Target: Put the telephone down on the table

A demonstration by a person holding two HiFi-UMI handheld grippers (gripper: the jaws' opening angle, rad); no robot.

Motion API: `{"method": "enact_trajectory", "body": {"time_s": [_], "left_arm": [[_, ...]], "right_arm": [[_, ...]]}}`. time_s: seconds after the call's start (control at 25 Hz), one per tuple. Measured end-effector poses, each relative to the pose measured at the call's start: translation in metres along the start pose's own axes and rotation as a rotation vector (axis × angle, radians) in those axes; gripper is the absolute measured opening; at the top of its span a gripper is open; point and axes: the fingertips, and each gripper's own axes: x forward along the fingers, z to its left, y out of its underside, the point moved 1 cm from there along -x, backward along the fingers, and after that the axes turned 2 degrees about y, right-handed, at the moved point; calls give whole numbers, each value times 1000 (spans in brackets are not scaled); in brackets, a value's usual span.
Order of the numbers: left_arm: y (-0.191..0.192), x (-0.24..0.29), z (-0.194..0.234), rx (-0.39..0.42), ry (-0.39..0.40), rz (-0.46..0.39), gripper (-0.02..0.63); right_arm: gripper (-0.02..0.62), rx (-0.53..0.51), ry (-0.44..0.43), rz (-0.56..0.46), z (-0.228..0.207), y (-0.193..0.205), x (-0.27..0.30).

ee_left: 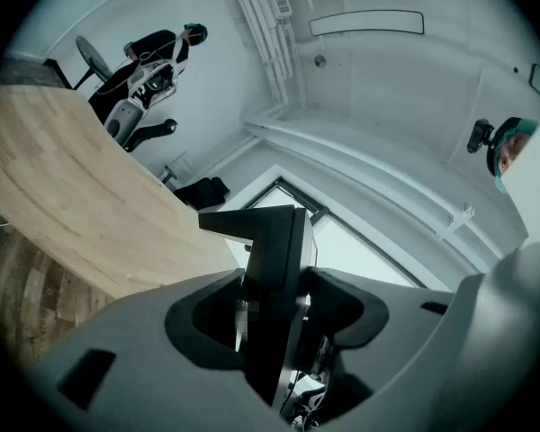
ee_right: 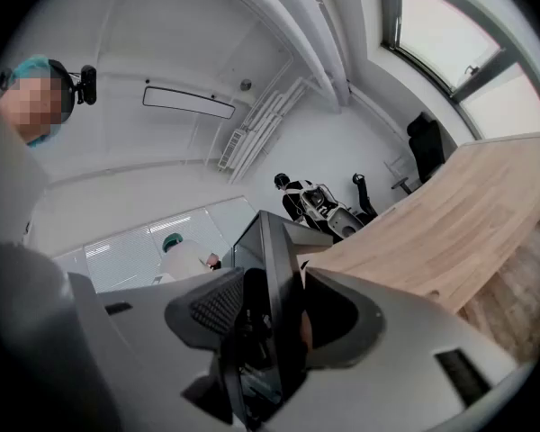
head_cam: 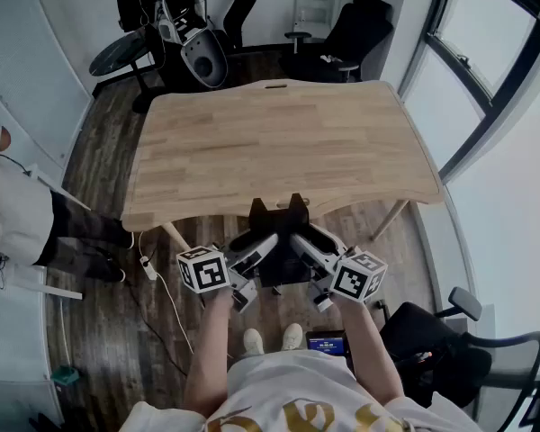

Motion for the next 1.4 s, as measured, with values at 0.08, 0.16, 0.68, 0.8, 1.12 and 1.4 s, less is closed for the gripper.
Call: {"method": "enact_trajectory", "body": {"time_s": [0.08, 0.16, 0.68, 0.8, 1.12, 1.4], "left_arm": [[6, -7, -6, -12, 8, -2, 210], [8, -12, -8, -23, 12, -9, 211], [16, -17, -10, -22, -15, -7, 212], [17, -13, -11, -12, -22, -10, 212], [15, 4, -19, 23, -28, -34, 212], [6, 18, -5, 22, -31, -39, 212]], "right_arm": [[204, -2, 0, 5, 7, 5, -6], [204, -8, 2, 14, 11, 7, -8], [199, 47, -19, 17, 12, 15, -13], [199, 49, -30, 17, 9, 13, -15], [201, 32, -65, 9, 0, -1, -23], [199, 34, -66, 14, -16, -12, -11]]}}
